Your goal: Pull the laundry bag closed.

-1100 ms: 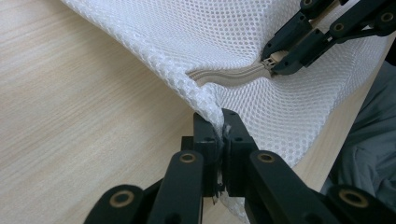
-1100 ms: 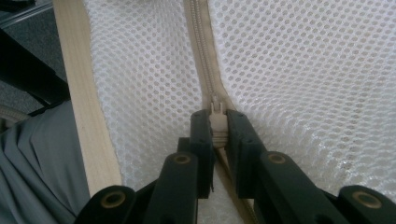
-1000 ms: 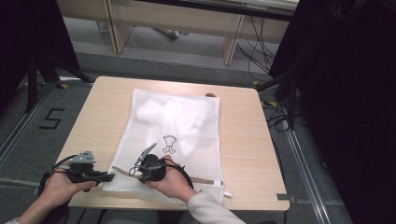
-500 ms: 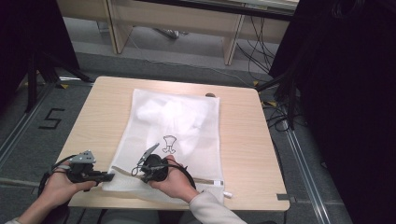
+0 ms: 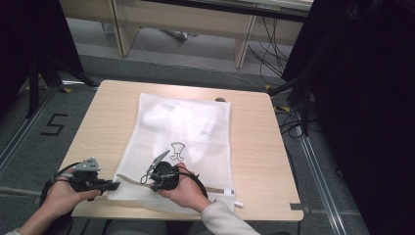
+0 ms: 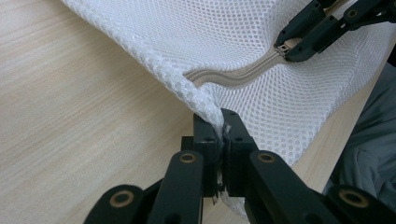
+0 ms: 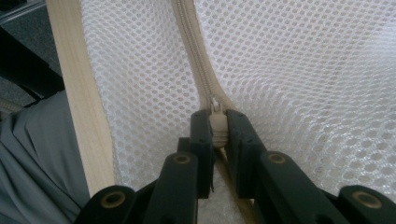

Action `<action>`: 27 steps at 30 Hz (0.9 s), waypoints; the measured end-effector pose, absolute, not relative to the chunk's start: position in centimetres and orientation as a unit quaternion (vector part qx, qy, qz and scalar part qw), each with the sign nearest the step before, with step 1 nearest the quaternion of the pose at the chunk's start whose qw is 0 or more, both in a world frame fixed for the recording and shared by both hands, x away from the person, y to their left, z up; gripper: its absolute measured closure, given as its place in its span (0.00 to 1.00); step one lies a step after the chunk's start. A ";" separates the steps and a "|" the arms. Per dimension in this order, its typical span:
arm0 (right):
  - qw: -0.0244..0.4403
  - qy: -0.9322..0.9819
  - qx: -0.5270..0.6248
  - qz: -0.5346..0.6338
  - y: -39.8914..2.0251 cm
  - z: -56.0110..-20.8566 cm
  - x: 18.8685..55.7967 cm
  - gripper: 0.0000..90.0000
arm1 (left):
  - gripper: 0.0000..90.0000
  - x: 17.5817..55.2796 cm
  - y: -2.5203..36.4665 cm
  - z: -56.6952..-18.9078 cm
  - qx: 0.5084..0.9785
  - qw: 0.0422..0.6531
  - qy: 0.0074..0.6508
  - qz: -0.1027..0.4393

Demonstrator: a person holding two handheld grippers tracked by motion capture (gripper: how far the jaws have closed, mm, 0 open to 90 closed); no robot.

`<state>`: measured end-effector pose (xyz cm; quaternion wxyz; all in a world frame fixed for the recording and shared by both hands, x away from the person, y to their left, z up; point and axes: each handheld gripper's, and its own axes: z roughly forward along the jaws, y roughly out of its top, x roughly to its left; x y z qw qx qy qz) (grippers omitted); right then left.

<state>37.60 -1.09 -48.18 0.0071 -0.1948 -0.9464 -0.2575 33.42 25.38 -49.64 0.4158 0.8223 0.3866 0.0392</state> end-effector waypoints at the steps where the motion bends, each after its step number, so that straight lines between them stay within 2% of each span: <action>1: 0.003 -0.947 -0.195 -0.256 -1.1 -48.1 37.6 0.91 | 0.95 33.4 25.4 -49.7 0.821 0.416 0.388 0.040; 27: 0.002 -0.948 -0.195 -0.252 -2.1 -47.7 37.4 0.91 | 0.95 33.4 25.4 -49.7 0.824 0.412 0.385 0.041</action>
